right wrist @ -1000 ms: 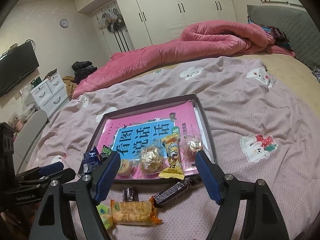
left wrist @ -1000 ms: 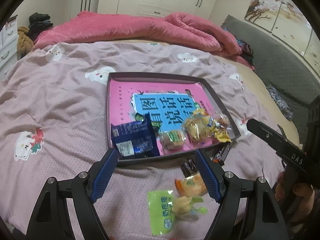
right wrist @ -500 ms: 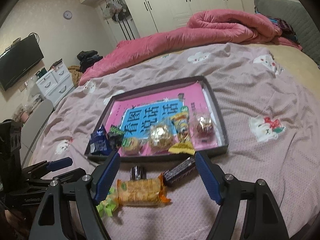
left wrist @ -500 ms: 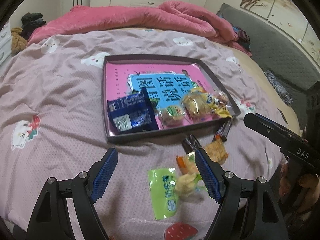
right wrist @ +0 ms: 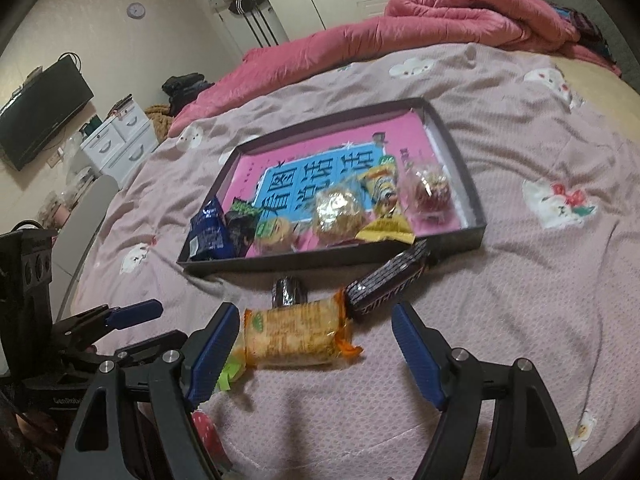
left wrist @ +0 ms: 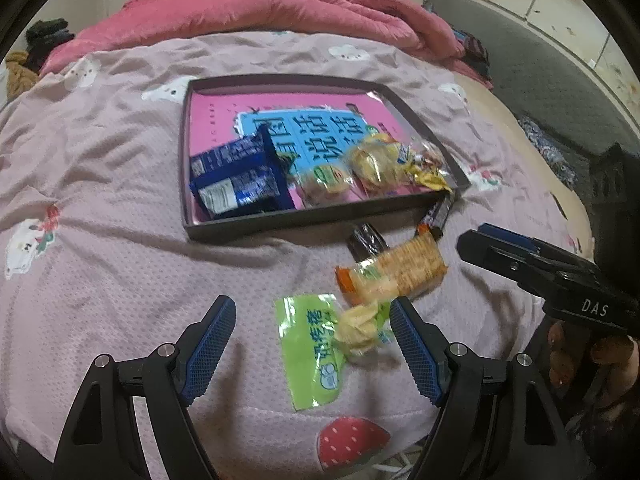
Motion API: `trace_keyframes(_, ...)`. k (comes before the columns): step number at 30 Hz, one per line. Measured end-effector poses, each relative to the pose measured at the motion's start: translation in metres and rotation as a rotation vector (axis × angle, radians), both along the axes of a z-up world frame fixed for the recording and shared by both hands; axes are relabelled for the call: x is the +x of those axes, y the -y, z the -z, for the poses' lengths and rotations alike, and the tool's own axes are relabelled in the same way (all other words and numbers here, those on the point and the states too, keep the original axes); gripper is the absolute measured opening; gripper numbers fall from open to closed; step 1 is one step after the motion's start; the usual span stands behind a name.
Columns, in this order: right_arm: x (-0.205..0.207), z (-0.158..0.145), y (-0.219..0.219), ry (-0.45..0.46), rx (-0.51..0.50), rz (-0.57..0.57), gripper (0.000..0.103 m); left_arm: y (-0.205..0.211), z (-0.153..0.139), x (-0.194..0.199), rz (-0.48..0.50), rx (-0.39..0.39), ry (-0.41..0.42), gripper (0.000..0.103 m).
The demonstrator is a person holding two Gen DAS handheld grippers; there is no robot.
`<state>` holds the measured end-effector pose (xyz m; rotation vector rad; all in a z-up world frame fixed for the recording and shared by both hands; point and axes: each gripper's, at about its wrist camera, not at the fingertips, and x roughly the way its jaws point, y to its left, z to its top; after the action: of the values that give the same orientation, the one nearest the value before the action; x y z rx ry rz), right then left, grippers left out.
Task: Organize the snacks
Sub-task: 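Grasp the green milk-candy bag with the left tool while the right tool grasps the orange-ended wafer pack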
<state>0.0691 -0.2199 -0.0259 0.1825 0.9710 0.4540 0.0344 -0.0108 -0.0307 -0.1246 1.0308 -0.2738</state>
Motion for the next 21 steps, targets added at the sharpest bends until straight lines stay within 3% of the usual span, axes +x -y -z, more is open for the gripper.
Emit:
trace_keyframes(11,0.009,0.034,0.001,-0.138,0.068,-0.023,0.081,0.016,0.011,-0.003,0.062,0.008,-0.030,0.080)
trace_keyframes(21,0.019,0.048,-0.008,-0.172,0.128,-0.080,0.081,0.022,0.022,0.000,0.084,0.001,-0.069,0.081)
